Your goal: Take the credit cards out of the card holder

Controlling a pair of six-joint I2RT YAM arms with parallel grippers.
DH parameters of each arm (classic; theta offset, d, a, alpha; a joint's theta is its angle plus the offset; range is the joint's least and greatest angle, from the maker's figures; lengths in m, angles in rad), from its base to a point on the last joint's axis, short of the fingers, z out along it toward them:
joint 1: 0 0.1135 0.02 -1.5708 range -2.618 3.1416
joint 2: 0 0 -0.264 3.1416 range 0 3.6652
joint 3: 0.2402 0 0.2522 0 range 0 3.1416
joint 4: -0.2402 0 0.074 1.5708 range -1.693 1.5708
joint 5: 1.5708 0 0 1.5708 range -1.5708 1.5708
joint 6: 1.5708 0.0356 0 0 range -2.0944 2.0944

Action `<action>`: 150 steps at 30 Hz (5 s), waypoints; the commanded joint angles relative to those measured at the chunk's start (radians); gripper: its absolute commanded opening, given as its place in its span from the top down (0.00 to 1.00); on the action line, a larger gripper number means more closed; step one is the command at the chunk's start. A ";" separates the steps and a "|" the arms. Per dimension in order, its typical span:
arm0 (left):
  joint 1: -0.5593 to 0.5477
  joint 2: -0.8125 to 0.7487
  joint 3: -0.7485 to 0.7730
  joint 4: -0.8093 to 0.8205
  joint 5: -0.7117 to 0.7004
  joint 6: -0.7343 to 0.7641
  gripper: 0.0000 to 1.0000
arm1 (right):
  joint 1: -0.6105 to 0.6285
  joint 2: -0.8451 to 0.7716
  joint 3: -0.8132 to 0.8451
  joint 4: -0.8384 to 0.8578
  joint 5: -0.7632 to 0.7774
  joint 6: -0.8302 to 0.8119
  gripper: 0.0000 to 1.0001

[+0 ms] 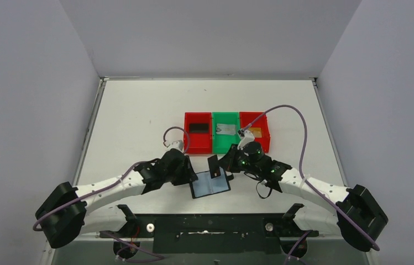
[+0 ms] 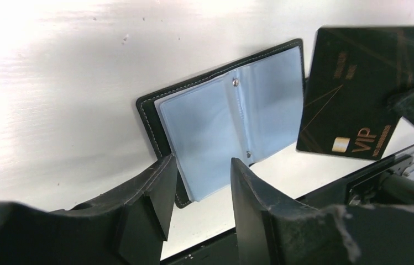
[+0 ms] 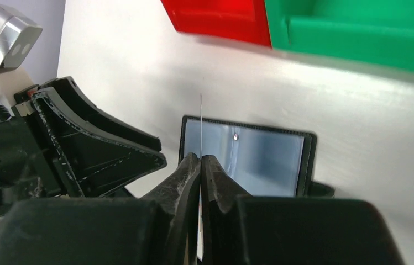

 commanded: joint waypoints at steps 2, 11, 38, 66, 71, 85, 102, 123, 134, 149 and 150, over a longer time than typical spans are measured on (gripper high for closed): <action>0.000 -0.134 0.023 -0.077 -0.146 -0.048 0.57 | -0.002 -0.060 0.113 0.060 0.119 -0.287 1.00; 0.021 -0.394 -0.061 -0.214 -0.272 -0.147 0.48 | 0.018 0.047 0.290 0.139 0.109 -0.859 1.00; 0.052 -0.553 -0.094 -0.369 -0.294 -0.138 0.41 | 0.021 0.658 0.866 -0.273 0.038 -1.672 1.00; 0.065 -0.615 -0.090 -0.405 -0.316 -0.141 0.41 | 0.014 0.930 0.907 -0.043 0.222 -1.814 0.87; 0.066 -0.608 -0.089 -0.399 -0.310 -0.137 0.40 | 0.010 0.941 0.913 -0.083 0.183 -1.803 0.84; 0.065 -0.597 -0.089 -0.382 -0.290 -0.141 0.41 | -0.014 0.893 0.931 -0.159 0.098 -1.726 0.70; 0.071 -0.547 -0.070 -0.335 -0.275 -0.147 0.40 | -0.027 0.330 0.616 -0.074 0.317 -0.605 0.40; 0.081 -0.605 -0.078 -0.308 -0.342 -0.218 0.40 | 0.326 0.425 0.412 -0.331 0.379 -0.035 0.31; 0.084 -0.656 -0.102 -0.337 -0.338 -0.244 0.40 | 0.373 0.550 0.537 -0.447 0.426 -0.059 0.31; 0.084 -0.638 -0.107 -0.310 -0.322 -0.246 0.40 | 0.370 0.612 0.565 -0.473 0.401 -0.060 0.52; 0.084 -0.636 -0.108 -0.307 -0.319 -0.247 0.40 | 0.366 0.603 0.554 -0.458 0.390 -0.060 0.55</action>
